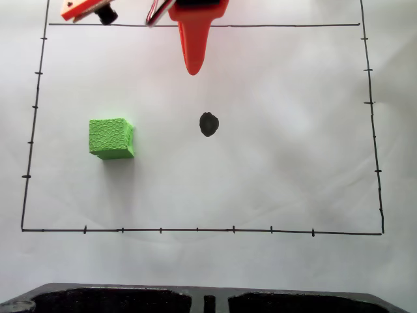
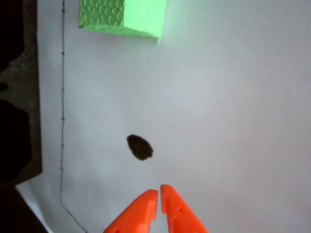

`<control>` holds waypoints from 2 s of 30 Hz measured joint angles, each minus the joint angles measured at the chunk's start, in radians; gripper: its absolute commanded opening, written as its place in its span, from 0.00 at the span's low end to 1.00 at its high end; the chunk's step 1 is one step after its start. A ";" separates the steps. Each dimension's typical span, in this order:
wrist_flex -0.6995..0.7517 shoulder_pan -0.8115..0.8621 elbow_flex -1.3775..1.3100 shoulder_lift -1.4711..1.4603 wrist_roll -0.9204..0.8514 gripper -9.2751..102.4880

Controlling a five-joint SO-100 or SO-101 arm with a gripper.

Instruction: Grasp the colored block, Place it on the black dot, and then return the arm to the default position.

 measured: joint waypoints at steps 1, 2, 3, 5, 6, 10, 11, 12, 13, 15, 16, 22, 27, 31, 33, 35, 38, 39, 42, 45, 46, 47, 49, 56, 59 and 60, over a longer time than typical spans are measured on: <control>0.000 0.006 0.000 0.000 0.005 0.08; -0.002 0.009 0.000 0.000 0.008 0.08; -0.014 0.009 0.000 0.000 0.008 0.08; -0.052 0.009 0.000 -0.017 0.008 0.08; -0.067 0.009 0.000 -0.041 0.006 0.08; -0.084 0.011 -0.032 -0.170 -0.035 0.08; -0.081 0.018 -0.064 -0.209 -0.041 0.08; -0.071 0.025 -0.103 -0.249 -0.049 0.08; -0.054 0.028 -0.149 -0.299 -0.058 0.08; -0.005 0.034 -0.253 -0.402 -0.075 0.08; 0.025 0.040 -0.308 -0.454 -0.077 0.08; 0.193 0.115 -0.623 -0.701 -0.189 0.08; 0.218 0.216 -0.744 -0.841 -0.239 0.08; 0.253 0.291 -0.844 -0.960 -0.302 0.09; 0.272 0.327 -0.902 -1.025 -0.330 0.10; 0.287 0.353 -0.957 -1.091 -0.348 0.12; 0.291 0.382 -1.031 -1.183 -0.367 0.14; 0.291 0.390 -1.052 -1.210 -0.371 0.15; 0.291 0.400 -1.109 -1.289 -0.374 0.17; 0.291 0.407 -1.146 -1.351 -0.374 0.20; 0.291 0.410 -1.155 -1.370 -0.374 0.20; 0.291 0.414 -1.164 -1.387 -0.374 0.20; 0.291 0.423 -1.180 -1.419 -0.364 0.22; 0.291 0.449 -1.207 -1.476 -0.341 0.33; 0.291 0.449 -1.207 -1.500 -0.337 0.38; 0.291 0.449 -1.207 -1.505 -0.336 0.39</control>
